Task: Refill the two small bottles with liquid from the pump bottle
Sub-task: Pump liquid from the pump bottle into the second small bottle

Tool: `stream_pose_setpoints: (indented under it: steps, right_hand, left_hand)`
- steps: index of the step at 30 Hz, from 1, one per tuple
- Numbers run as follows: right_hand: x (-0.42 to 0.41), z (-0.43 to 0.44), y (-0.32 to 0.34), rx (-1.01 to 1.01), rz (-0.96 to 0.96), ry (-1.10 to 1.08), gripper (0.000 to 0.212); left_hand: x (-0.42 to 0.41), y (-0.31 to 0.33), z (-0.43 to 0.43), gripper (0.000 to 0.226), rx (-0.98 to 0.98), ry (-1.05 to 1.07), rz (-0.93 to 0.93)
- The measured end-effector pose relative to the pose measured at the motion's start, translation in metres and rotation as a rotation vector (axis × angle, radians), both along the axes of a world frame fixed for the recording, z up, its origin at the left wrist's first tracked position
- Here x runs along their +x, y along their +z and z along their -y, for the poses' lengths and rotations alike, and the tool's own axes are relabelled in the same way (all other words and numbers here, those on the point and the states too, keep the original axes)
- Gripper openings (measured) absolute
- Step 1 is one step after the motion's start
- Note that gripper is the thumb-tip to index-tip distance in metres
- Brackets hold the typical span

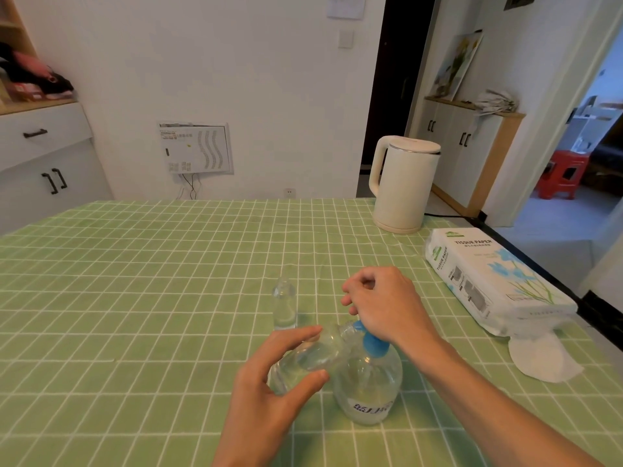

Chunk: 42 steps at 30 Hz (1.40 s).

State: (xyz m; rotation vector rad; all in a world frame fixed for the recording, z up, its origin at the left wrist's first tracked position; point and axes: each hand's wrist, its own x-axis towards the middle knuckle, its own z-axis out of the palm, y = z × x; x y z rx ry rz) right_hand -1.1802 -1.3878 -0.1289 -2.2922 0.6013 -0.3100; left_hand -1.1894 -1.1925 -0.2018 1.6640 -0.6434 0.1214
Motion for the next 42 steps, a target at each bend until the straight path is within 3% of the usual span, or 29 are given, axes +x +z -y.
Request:
stream_pose_setpoints:
  steps: [19,29,42]
  right_hand:
    - [0.0,0.0,0.006,-0.06,-0.031,0.018,0.027]
    - [0.0,0.003,-0.007,0.055,-0.024,0.005,0.026]
    - [-0.002,0.0,0.008,-0.057,-0.034,0.008,0.027]
  left_hand:
    - [0.0,-0.001,0.001,0.064,-0.01,0.007,-0.006]
    - [0.001,-0.002,0.001,0.06,-0.012,0.007,-0.027]
    - [-0.001,-0.001,-0.001,0.06,-0.012,0.021,-0.018]
